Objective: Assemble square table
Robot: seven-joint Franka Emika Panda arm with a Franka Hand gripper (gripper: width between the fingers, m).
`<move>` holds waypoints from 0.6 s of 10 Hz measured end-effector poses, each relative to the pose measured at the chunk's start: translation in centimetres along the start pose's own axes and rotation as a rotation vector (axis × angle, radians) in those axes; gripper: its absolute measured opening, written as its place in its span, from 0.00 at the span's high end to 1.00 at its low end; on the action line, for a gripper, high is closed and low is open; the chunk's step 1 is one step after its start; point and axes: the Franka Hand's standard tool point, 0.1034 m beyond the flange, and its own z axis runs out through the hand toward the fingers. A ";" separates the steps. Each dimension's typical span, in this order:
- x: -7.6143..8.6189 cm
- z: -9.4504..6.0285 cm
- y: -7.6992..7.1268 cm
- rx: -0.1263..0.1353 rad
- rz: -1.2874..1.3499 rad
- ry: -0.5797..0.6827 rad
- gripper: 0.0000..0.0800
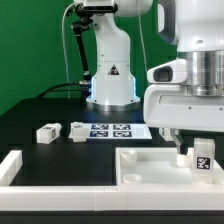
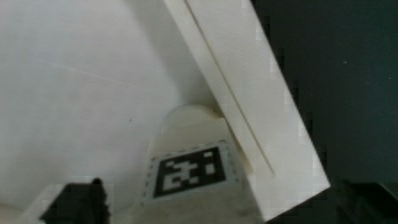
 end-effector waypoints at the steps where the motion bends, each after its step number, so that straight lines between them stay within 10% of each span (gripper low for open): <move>1: 0.0 0.0 0.0 0.000 0.012 0.000 0.33; 4: 0.0 0.0 0.1 -0.001 0.140 -0.001 0.64; 6: 0.1 0.0 0.1 0.000 0.279 -0.001 0.64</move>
Offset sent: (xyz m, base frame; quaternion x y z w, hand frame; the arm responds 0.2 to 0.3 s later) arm 0.0000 0.0000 0.0000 0.0000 0.0000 0.1938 0.9810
